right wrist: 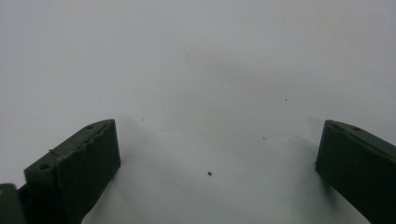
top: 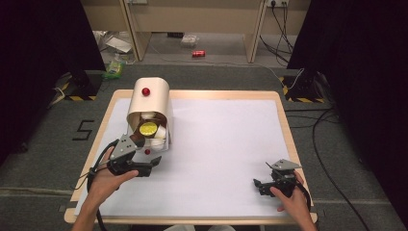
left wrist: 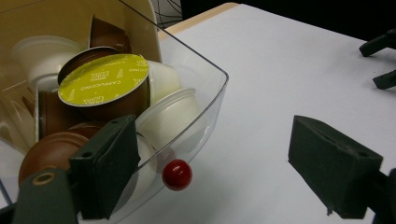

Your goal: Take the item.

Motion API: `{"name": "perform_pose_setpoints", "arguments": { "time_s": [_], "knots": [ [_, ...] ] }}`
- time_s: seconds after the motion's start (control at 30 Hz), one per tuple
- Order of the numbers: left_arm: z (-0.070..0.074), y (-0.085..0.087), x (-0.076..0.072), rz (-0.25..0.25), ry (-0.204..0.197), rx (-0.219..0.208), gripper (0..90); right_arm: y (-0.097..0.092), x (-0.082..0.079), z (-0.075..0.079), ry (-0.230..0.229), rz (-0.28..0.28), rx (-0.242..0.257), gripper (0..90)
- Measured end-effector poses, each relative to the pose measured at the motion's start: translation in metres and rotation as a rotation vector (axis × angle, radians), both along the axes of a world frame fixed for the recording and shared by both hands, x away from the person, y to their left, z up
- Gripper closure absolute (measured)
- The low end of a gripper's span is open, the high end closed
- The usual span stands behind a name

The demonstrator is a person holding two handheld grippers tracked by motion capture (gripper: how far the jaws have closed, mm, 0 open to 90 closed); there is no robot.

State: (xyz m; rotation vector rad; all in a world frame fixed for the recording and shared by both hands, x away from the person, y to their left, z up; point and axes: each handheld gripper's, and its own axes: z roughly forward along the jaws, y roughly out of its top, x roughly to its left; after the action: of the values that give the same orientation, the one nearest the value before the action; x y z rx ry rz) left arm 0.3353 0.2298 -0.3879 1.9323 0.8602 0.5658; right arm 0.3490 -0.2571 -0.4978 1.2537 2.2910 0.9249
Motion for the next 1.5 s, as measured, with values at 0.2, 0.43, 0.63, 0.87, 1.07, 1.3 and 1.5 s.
{"name": "perform_pose_setpoints", "arguments": {
  "time_s": [0.2,0.43,0.63,0.87,1.07,1.3,1.5],
  "knots": [
    [0.002,0.000,0.001,0.006,0.002,-0.001,17.1,0.000,0.000,0.000,0.000,0.000,0.000,0.3],
    [0.010,0.002,0.002,0.032,-0.030,-0.018,17.7,0.000,0.000,0.000,0.000,0.000,0.000,0.3],
    [0.014,0.004,0.006,0.039,-0.024,-0.013,18.0,0.000,0.000,0.000,0.000,0.000,0.000,0.2],
    [0.017,0.006,0.016,0.053,-0.016,-0.025,18.9,0.000,0.000,0.000,0.000,0.000,0.000,0.3],
    [0.022,0.011,0.024,0.090,-0.018,-0.041,19.6,0.000,0.000,0.000,0.000,0.000,0.000,0.3],
    [0.024,0.014,0.037,0.124,-0.010,-0.027,22.6,0.000,0.000,0.000,0.000,0.000,0.000,0.3],
    [0.023,0.014,0.044,0.135,0.007,-0.030,24.7,0.000,0.000,0.000,0.000,0.001,0.000,0.3]
  ]
}}
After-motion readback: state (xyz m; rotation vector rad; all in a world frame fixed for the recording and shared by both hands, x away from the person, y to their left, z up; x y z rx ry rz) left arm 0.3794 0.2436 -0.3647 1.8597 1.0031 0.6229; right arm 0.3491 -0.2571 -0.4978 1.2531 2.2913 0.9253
